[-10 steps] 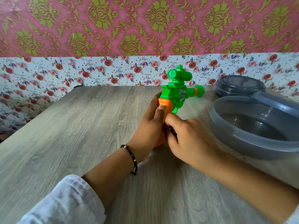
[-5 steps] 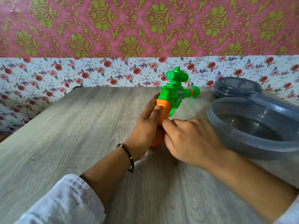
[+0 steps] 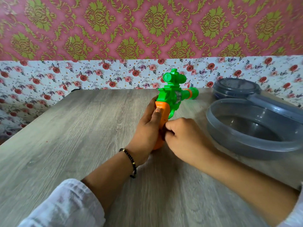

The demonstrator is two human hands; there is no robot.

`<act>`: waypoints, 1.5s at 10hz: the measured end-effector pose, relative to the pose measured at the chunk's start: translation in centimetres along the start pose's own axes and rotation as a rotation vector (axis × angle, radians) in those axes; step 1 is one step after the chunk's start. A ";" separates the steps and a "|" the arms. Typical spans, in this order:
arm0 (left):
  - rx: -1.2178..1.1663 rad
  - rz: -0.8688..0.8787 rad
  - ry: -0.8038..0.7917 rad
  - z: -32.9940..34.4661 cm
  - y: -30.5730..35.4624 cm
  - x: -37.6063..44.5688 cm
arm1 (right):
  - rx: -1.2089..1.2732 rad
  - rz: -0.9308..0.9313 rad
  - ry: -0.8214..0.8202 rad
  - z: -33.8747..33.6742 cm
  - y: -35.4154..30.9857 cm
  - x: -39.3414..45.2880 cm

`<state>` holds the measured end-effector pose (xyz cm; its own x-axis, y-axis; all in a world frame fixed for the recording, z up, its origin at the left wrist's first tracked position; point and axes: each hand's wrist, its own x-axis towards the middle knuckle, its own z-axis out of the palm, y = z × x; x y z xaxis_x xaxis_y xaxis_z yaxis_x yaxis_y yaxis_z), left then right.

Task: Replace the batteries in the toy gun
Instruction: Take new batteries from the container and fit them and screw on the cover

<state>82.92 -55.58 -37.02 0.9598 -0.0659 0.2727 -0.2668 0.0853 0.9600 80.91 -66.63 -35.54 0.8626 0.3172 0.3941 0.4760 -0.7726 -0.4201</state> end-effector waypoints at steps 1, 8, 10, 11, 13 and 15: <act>-0.002 -0.018 -0.007 -0.2 0.0 0.2 | 0.370 0.203 -0.037 0.7 0.4 0.4; 0.097 0.065 0.033 -0.4 -0.4 0.0 | 0.957 0.571 -0.278 -0.3 -0.5 0.0; 0.061 0.080 -0.013 -0.6 -0.2 0.1 | -0.337 -0.135 0.091 0.5 0.3 -0.8; 0.036 0.071 -0.034 -0.6 -0.1 0.0 | -0.533 -0.350 0.152 -0.1 0.6 -1.0; 0.111 0.056 0.040 -0.6 -0.2 0.1 | 0.937 0.455 -0.089 0.2 -0.3 0.0; 0.114 0.055 0.039 -0.6 -0.2 0.2 | 0.489 0.178 0.030 0.6 0.2 -0.1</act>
<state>83.23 -54.98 -37.23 0.9454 -0.0258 0.3249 -0.3255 -0.0264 0.9452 81.03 -66.48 -36.11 0.9357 0.1825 0.3019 0.3527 -0.4634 -0.8129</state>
